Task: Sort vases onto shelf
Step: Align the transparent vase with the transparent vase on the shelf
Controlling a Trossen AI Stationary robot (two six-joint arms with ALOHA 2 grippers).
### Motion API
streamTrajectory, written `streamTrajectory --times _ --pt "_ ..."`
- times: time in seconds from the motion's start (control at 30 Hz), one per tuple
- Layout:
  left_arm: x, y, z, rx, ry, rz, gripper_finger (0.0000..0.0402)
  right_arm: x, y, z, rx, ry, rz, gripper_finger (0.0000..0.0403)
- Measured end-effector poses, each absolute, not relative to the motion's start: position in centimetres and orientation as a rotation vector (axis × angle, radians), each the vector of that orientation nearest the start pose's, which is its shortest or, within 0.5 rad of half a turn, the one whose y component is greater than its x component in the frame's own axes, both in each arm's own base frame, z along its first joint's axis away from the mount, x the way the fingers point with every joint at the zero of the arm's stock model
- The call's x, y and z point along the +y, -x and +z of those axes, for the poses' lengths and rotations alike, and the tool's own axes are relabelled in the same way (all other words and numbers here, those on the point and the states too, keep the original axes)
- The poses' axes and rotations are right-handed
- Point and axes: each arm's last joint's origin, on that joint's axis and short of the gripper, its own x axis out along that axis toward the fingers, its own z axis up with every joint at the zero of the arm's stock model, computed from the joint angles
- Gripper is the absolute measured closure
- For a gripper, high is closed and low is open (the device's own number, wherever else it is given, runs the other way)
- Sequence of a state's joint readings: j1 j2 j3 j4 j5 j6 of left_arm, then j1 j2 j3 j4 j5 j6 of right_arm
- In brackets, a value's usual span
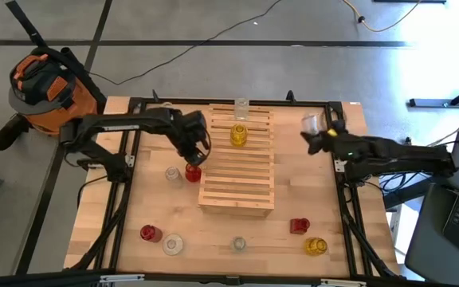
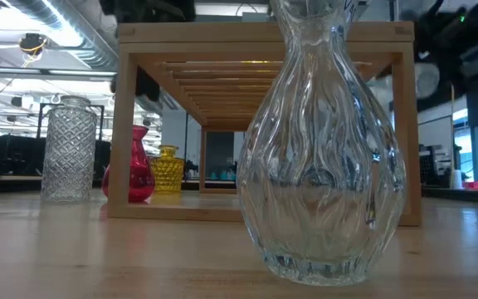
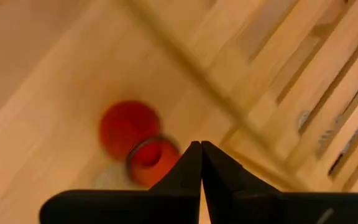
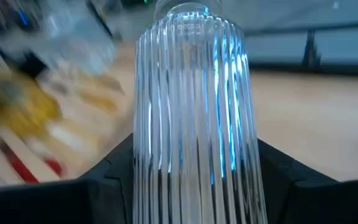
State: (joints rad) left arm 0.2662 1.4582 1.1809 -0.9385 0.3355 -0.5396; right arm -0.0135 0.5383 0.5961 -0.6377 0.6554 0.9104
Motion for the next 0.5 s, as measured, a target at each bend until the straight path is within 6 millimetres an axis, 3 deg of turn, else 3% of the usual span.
streamTrajectory --times 0.23,0.5 --pt "6.0 -28.1 26.5 1.110 0.835 0.202 0.0401 -2.0 -10.5 28.3 0.125 -0.654 -0.842 0.0211" --pt "6.1 -28.4 26.6 1.076 0.846 0.194 0.0401 -2.0 -12.7 29.2 -0.055 -0.533 -0.725 0.0211"
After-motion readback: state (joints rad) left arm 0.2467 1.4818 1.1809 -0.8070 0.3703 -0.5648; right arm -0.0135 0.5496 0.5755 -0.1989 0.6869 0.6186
